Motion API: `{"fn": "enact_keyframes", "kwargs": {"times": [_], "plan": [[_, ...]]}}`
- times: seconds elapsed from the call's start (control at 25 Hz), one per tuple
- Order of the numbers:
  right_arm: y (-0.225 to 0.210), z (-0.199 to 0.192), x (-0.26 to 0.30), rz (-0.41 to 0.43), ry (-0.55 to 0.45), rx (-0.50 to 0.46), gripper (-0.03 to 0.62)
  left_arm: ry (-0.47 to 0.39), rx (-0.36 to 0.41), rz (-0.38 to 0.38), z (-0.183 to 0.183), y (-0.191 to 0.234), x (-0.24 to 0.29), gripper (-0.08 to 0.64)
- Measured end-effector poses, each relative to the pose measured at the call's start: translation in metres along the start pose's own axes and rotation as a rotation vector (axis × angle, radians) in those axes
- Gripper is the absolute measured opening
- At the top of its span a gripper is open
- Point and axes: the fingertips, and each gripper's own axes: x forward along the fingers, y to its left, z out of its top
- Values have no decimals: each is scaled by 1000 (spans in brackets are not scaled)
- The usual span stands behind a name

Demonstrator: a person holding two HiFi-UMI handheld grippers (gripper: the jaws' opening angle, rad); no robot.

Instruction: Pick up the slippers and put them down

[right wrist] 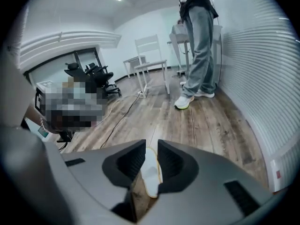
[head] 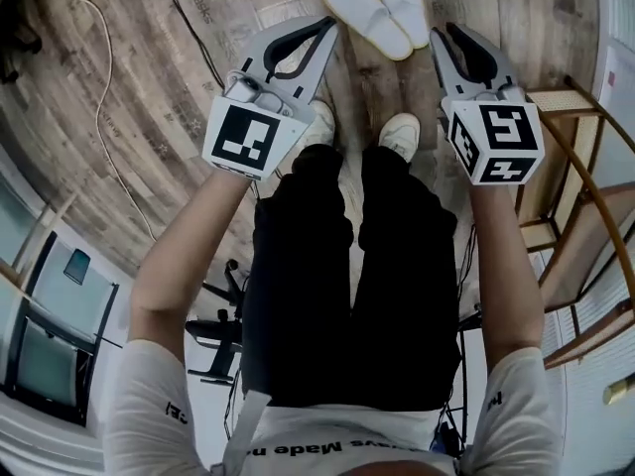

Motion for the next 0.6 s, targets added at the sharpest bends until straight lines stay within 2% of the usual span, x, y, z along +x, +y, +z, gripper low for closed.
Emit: {"fn": "enact_keyframes", "kwargs": {"times": [0.12, 0.28, 0.44, 0.6], "plan": [[9, 67, -54, -10, -57, -14, 71, -24, 12, 16, 72, -12, -25, 11], [29, 145, -139, -17, -95, 13, 62, -56, -14, 21, 173, -43, -74, 11], [52, 206, -216, -21, -144, 24, 58, -102, -20, 5, 263, -73, -121, 11], [79, 265, -302, -10, -188, 8, 55, -108, -67, -2, 338, -113, -172, 11]]}}
